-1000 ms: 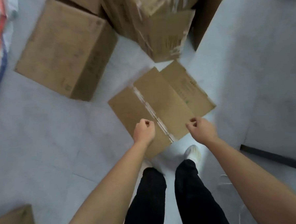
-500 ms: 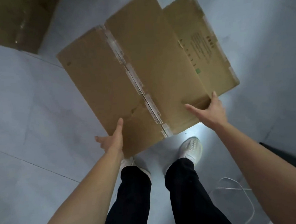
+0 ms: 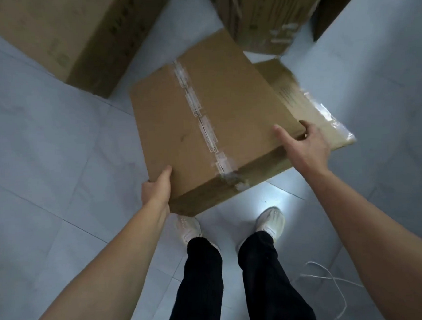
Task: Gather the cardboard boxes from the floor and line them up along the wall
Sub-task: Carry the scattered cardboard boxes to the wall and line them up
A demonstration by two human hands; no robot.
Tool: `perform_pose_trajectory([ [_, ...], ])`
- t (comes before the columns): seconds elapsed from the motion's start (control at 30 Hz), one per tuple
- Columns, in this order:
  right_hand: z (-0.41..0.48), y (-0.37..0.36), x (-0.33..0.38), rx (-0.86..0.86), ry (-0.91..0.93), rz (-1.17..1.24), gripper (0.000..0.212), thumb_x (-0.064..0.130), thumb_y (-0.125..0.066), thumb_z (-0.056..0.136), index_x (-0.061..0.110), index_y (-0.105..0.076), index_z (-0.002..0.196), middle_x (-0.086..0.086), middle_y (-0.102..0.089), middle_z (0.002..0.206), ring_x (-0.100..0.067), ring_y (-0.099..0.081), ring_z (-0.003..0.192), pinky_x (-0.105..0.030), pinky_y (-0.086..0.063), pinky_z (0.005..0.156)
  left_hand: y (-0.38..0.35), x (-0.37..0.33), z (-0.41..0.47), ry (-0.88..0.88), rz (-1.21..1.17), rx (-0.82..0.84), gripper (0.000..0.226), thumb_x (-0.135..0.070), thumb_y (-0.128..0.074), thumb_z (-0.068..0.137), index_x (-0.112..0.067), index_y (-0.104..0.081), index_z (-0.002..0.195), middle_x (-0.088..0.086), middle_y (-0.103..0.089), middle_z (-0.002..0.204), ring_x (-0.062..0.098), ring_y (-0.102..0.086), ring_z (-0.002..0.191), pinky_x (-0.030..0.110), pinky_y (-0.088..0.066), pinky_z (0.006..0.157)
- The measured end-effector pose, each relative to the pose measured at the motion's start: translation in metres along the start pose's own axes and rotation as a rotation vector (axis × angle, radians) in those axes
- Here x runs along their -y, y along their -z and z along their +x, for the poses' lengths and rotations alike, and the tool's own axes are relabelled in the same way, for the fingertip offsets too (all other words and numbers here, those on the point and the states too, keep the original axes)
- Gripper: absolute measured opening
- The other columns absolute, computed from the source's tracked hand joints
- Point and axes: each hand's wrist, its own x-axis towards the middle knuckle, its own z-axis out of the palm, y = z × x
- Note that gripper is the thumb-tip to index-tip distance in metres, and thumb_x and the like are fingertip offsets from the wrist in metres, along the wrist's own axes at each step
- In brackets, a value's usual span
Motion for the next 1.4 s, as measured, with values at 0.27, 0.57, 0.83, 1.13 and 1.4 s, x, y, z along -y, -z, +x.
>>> perform_pose_trajectory([
  [0.27,-0.033,0.123,0.148,0.071,0.150,0.144,0.093,0.093,-0.056,0.062,0.036,-0.054,0.136,0.005,-0.058,0.133,-0.024,-0.052,0.123,-0.044,-0.042,0.108,0.102,-0.121,-0.091,-0.090,-0.272,0.146,0.035,-0.053,-0.061,0.075,-0.021,-0.067,0.088,0.004,-0.068,0.093,0.022,-0.064,0.080,0.031,-0.051,0.068],
  [0.57,-0.152,0.178,0.182,0.201,0.254,0.181,0.097,0.080,-0.068,0.069,0.033,-0.036,0.148,0.003,-0.048,0.145,-0.024,-0.048,0.131,-0.047,-0.040,0.111,0.204,-0.124,-0.212,-0.231,-0.374,0.085,0.038,-0.061,-0.051,0.092,-0.025,-0.060,0.097,-0.002,-0.062,0.101,0.019,-0.057,0.093,0.038,-0.043,0.085],
  [0.83,-0.308,0.179,0.293,0.342,0.516,0.330,0.070,0.067,-0.072,0.078,0.031,-0.051,0.134,0.006,-0.057,0.127,-0.019,-0.055,0.120,-0.042,-0.044,0.105,0.398,-0.071,-0.322,-0.298,-0.698,-0.314,0.040,-0.067,-0.050,0.090,-0.030,-0.060,0.099,-0.008,-0.061,0.104,0.016,-0.056,0.098,0.037,-0.042,0.088],
  [1.13,-0.556,0.107,0.411,0.591,0.663,0.381,0.066,0.068,-0.067,0.079,0.022,-0.042,0.119,-0.002,-0.055,0.117,-0.022,-0.054,0.102,-0.037,-0.039,0.086,0.637,0.050,-0.395,-0.243,-1.160,-0.691,0.031,-0.057,-0.061,0.084,-0.027,-0.067,0.087,-0.008,-0.068,0.090,0.010,-0.060,0.090,0.033,-0.045,0.080],
  [1.4,-0.832,-0.028,0.411,0.841,0.926,0.220,0.022,0.052,-0.054,0.091,0.030,-0.055,0.090,0.002,-0.057,0.091,-0.011,-0.053,0.081,-0.033,-0.040,0.073,0.827,0.253,-0.402,-0.150,-1.468,-0.915,0.023,-0.048,-0.063,0.081,-0.025,-0.067,0.077,-0.006,-0.070,0.083,0.010,-0.061,0.084,0.029,-0.042,0.066],
])
